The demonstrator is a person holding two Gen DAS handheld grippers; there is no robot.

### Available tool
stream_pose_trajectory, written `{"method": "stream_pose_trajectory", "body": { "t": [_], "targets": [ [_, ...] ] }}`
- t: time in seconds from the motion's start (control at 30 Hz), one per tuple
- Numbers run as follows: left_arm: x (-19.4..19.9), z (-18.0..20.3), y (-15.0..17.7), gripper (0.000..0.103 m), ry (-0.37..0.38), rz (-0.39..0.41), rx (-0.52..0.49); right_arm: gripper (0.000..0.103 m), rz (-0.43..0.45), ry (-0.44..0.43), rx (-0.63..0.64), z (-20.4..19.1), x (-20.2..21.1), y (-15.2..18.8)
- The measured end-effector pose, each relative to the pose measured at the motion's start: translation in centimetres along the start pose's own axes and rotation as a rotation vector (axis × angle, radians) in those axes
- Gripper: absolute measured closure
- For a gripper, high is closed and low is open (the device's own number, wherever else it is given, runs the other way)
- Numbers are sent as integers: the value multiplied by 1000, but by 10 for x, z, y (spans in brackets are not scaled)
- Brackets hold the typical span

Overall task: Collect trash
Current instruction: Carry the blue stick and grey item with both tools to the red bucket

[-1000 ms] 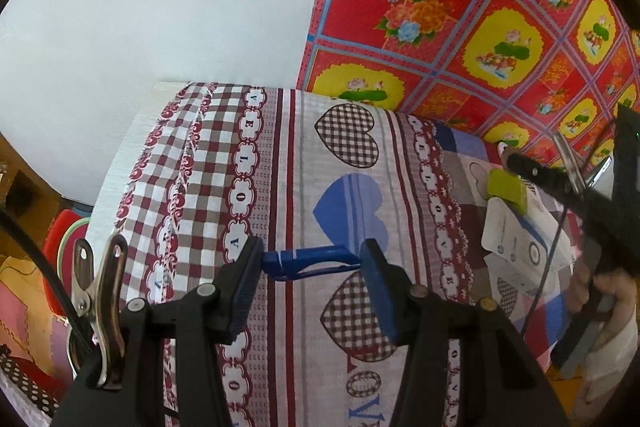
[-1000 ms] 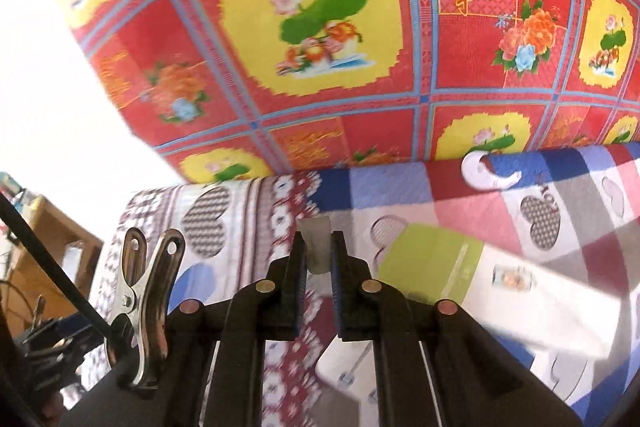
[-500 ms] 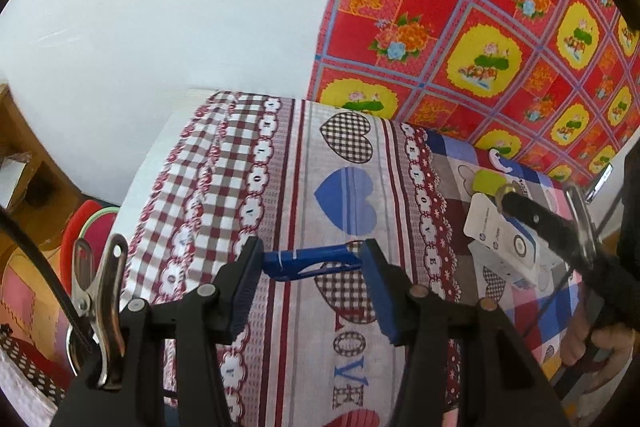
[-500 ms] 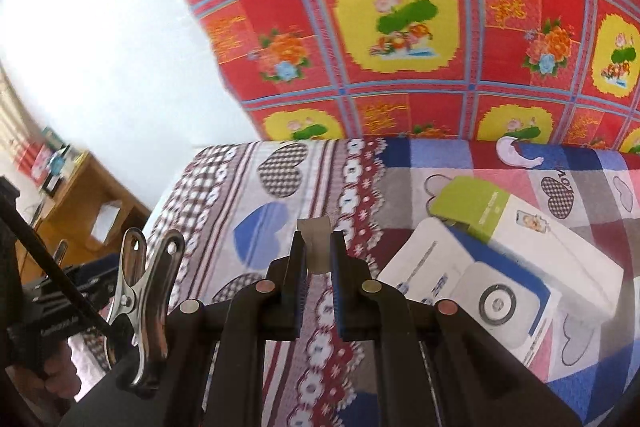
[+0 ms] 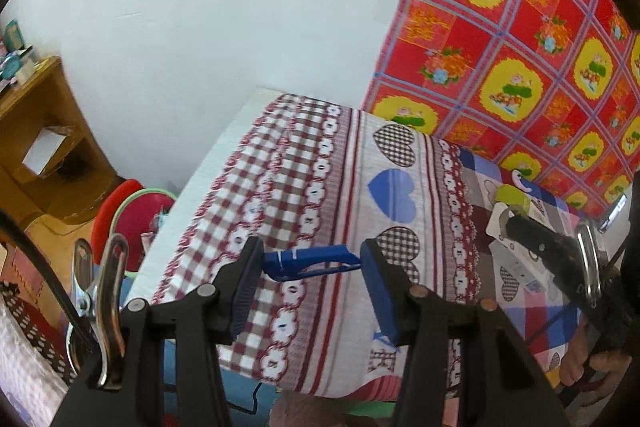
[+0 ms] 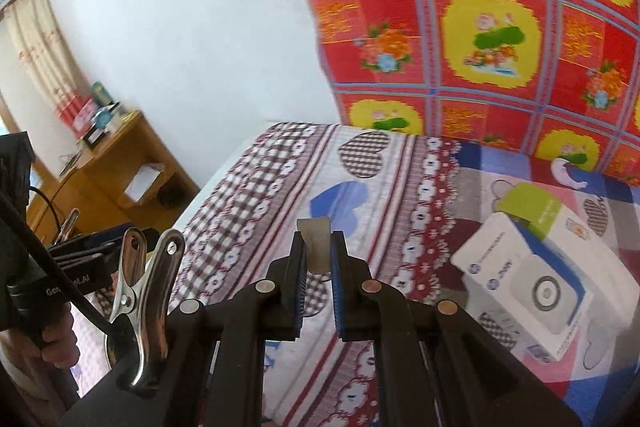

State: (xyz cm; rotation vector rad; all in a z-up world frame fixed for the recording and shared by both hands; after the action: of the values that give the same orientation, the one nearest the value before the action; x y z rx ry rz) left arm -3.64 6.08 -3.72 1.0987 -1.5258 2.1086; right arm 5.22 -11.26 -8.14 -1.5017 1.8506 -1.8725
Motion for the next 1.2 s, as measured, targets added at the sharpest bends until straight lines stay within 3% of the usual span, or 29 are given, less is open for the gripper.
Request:
{"method": "stream_pose_trajectory", "body": {
  "t": [0.53, 1.2],
  "targets": [
    [27, -91, 6, 50, -118, 45, 133, 91, -47, -163, 124, -88, -27, -6],
    [32, -234, 8, 50, -209, 16, 236, 91, -115, -292, 218, -228, -101, -8]
  ]
}}
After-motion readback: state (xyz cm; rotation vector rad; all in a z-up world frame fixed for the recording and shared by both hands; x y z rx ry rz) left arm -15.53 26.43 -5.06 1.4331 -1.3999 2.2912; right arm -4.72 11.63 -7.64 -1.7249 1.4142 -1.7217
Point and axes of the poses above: each gripper's, at about its wrist camera, not at the fingertips, and x roughly against the way its jaws point, z to its right, y to its underside, the point moved 4 cm from there along -x, roughly the way its jaws point, and after that the axes turned 6 degrees about z, right-handed, at the moved point
